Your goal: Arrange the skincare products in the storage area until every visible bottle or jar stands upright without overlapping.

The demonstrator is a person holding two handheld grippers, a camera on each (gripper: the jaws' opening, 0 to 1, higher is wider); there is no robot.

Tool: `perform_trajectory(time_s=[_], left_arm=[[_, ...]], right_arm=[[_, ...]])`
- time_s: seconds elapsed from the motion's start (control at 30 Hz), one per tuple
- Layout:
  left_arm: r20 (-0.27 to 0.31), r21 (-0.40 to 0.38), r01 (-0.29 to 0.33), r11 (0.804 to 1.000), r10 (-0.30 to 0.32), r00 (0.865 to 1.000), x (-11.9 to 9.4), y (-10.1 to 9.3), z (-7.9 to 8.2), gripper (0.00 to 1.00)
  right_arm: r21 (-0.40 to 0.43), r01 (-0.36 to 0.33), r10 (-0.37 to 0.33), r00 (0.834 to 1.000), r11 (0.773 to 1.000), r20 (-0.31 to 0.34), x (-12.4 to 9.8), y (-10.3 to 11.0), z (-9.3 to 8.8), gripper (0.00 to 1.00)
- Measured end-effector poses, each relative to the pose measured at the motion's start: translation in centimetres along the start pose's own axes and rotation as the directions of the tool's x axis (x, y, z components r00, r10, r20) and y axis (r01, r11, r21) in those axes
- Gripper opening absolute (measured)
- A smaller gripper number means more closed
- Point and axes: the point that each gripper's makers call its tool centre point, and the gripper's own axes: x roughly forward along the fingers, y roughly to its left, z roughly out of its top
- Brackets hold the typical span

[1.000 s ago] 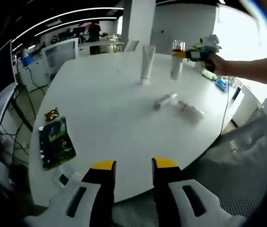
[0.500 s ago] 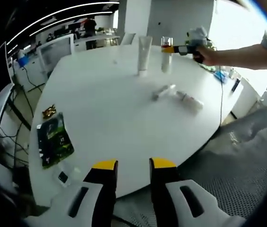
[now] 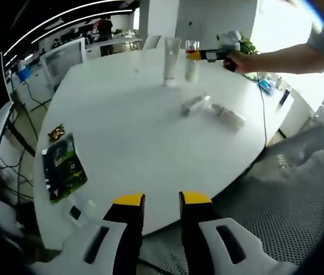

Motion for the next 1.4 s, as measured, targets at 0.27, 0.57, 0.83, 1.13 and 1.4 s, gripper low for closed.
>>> perform_trajectory(time_s=[0.27,0.57,0.83,1.13,1.4], left_arm=[[-0.003,0.002,-0.001,1.0,0.001,1.0,0.0,0.0,-0.1,0.18],[-0.014,0.002,-0.005,1.0,0.005,1.0,0.1,0.1,-0.3,0.17],[-0.015,0.001,-0.01,1.0,0.01,1.0,0.1,0.2,-0.3,0.17],[-0.024,0.004,-0.005,1.0,0.005,1.0,0.2,0.2,-0.4,0.15],[-0.022,0.009,-0.003,1.0,0.004,1.0,0.1,0.1,-0.4,0.14]], right_arm=[[-0.016,-0.008,0.009,1.0,1.0,0.029,0.6,-0.5,-0.4,0.25],[-0.042,-0.01,0.012,0.999,0.999,0.037,1.9,-1.5,-0.7,0.25],[-0.031,0.001,0.002,0.997,1.0,0.081,2.3,-1.8,-0.6,0.25],[-0.049,-0.044,0.048,0.996,0.998,0.077,2.3,-1.8,-0.6,0.27],[-0.082,-0.064,0.068,0.997,0.995,0.04,2.1,-1.2,-1.6,0.27]])
